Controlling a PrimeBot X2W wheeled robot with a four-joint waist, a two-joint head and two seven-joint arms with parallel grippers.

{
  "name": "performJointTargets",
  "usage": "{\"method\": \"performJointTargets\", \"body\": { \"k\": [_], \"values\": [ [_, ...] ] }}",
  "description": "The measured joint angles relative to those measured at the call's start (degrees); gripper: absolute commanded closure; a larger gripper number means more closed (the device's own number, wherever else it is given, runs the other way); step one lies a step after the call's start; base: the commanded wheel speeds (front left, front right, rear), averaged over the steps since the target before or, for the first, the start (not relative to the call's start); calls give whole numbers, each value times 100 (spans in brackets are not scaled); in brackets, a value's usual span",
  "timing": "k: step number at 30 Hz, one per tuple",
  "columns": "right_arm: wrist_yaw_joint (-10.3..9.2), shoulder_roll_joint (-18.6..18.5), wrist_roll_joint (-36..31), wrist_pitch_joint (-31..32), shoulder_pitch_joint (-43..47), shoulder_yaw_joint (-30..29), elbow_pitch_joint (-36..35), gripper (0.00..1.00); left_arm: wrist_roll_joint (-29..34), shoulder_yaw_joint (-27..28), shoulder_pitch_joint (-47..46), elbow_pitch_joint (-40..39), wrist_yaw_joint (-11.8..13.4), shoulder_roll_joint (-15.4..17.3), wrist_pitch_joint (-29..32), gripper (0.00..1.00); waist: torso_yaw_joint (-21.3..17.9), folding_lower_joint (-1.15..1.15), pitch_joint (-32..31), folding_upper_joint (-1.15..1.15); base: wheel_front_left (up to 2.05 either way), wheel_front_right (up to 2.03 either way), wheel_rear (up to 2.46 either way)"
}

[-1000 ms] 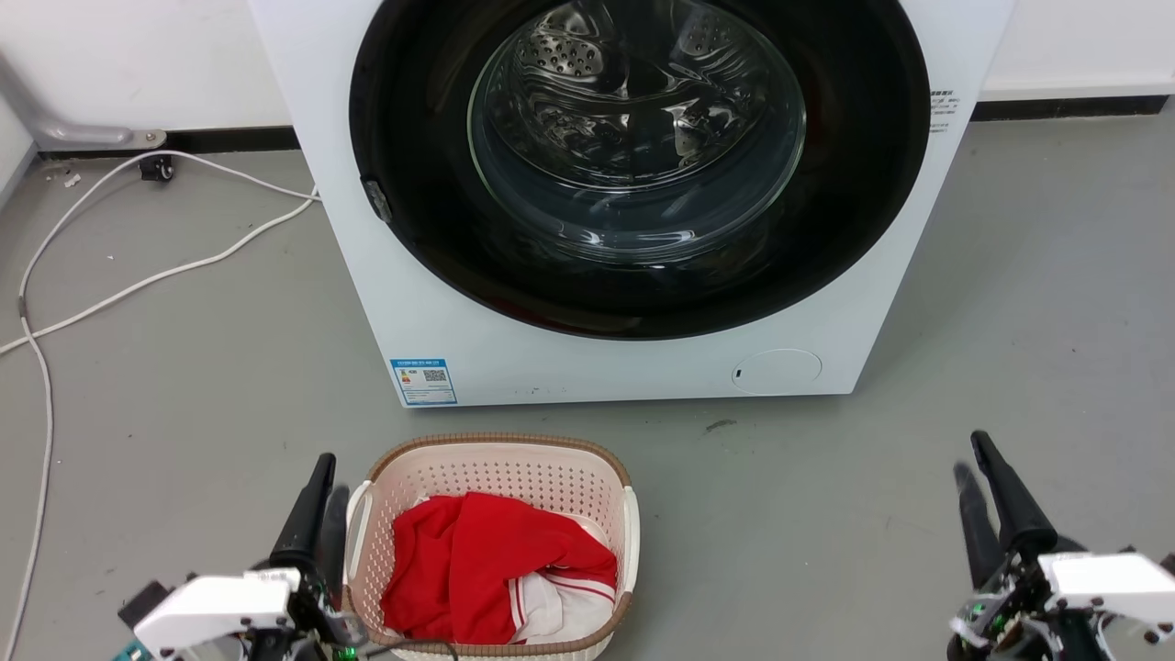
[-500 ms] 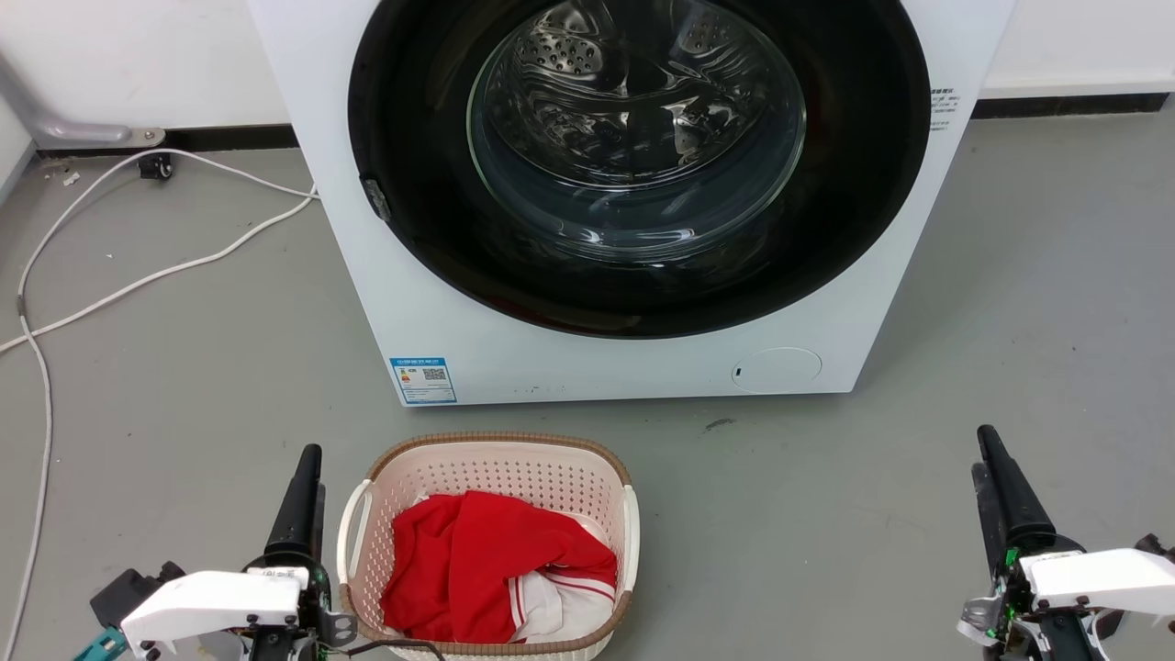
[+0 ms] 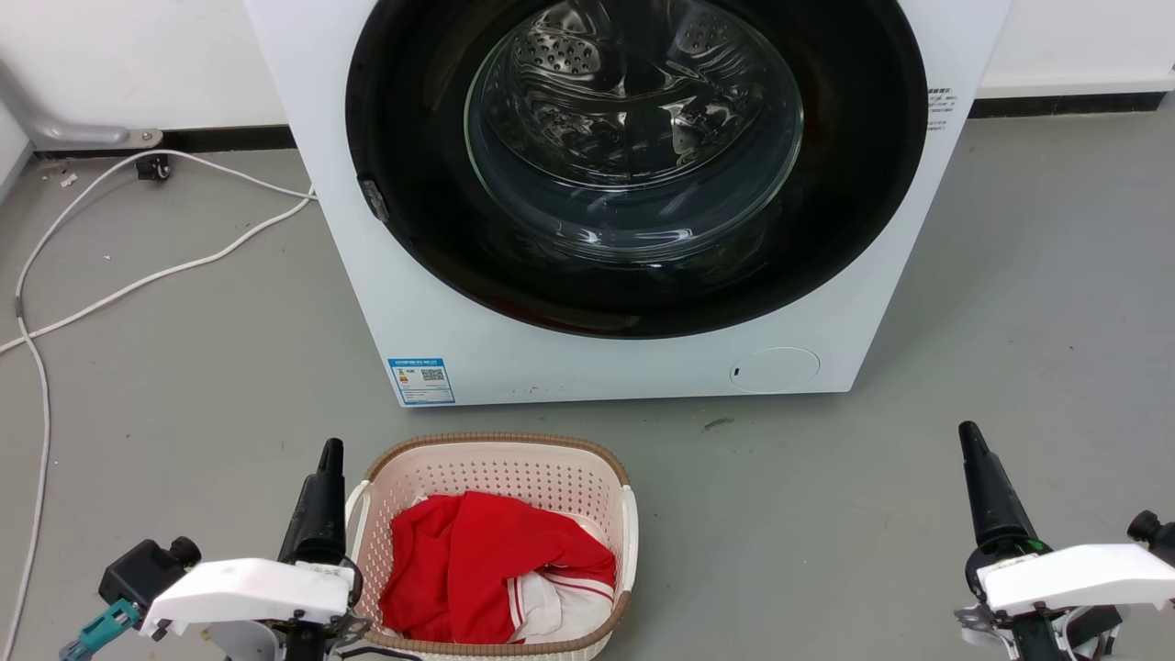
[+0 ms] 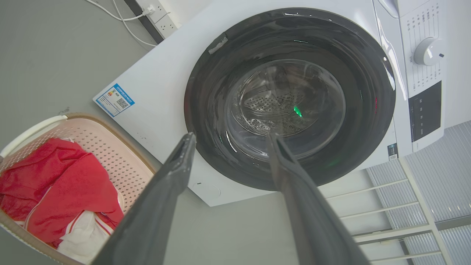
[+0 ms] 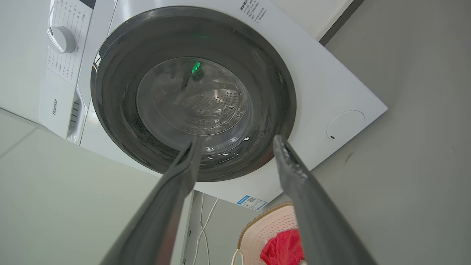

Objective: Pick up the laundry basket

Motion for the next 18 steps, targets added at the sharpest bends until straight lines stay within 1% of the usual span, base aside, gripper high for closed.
{"method": "performJointTargets", "body": {
  "k": [9, 18],
  "values": [
    [0, 0, -999, -186, 29, 71, -168, 0, 907, -124, 47, -121, 191, 2, -192, 0, -2, 0, -1, 0, 0, 0, 0],
    [0, -1, -1840, -367, 94, 127, -379, 0, 1662, -201, 114, -275, 280, 4, -354, 0, -3, 0, 4, 0, 0, 0, 0]
  ]
}}
